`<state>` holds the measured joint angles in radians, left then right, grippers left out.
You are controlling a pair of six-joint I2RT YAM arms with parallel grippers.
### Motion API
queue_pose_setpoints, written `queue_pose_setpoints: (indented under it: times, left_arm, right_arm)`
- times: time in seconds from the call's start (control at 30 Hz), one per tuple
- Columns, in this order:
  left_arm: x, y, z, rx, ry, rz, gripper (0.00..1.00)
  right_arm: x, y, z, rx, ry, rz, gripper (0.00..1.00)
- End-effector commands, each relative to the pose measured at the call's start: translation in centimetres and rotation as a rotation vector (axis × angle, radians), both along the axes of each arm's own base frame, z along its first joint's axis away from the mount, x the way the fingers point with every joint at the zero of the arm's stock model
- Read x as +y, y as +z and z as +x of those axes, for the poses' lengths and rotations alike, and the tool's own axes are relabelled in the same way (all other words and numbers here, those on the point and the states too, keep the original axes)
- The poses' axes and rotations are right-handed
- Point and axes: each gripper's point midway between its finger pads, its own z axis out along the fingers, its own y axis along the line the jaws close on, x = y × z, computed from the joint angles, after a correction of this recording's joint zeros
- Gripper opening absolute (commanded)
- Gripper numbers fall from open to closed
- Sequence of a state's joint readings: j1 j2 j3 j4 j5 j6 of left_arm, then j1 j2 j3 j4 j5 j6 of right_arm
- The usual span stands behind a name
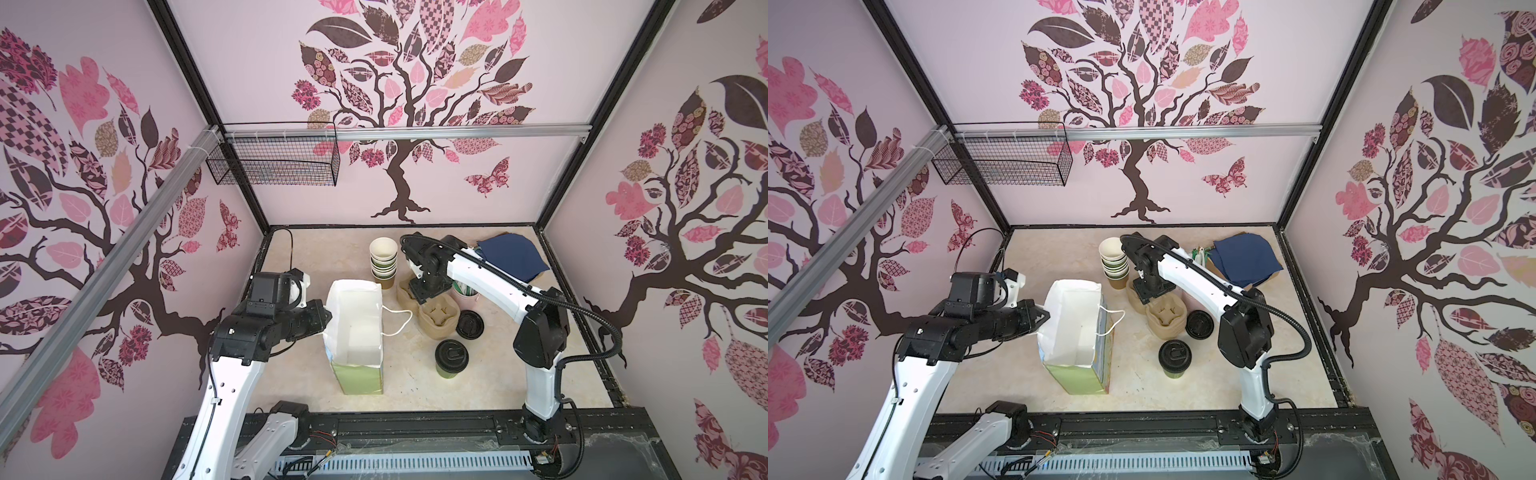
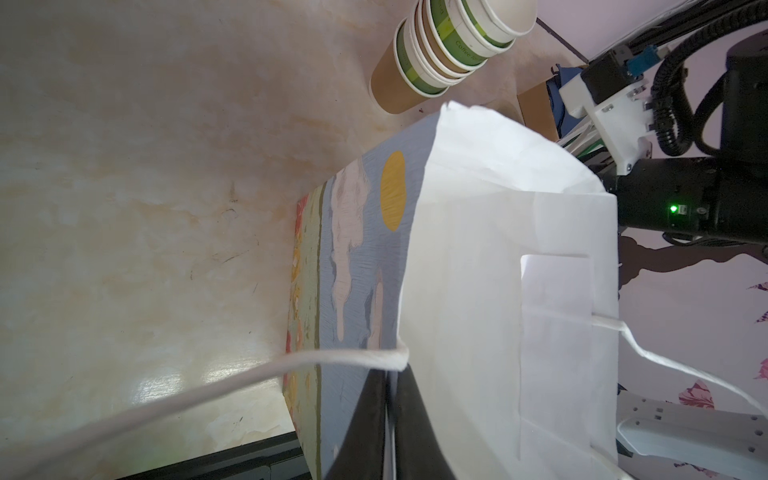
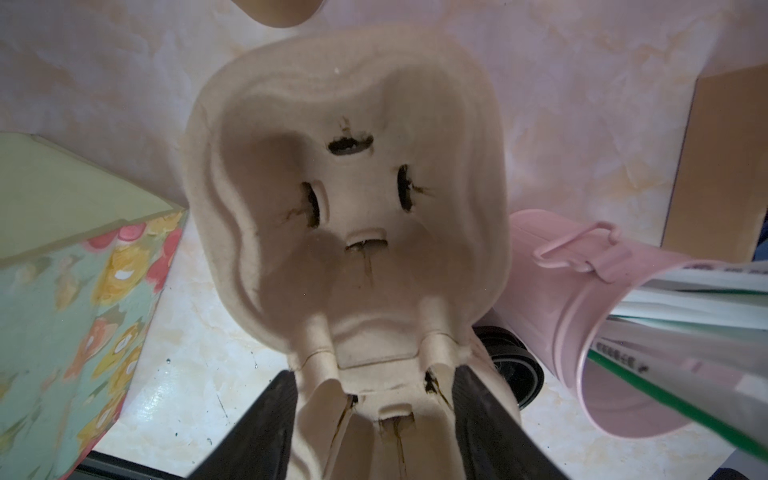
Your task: Pack the takeout coffee
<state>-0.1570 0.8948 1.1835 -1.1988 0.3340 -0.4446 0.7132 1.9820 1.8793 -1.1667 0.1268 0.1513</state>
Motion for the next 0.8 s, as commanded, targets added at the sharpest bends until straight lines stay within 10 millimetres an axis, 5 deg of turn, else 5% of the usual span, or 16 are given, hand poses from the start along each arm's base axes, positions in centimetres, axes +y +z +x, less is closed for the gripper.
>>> queue_pose_setpoints:
  times: [0.0,0.77]
  left_arm:
    - [-0.1,-0.5,-0.2,0.009,-0.009,-0.002,0.09]
    - [-0.1,-0.3,0.2,0.001,-0.006,-0.002,0.06]
  right_arm:
    - [0.0,-0.4,0.2,0.010,0.014,-0.044,0.62]
    - [0.0,-1.9,-0.3,0.058,0.013,-0.061,0.47]
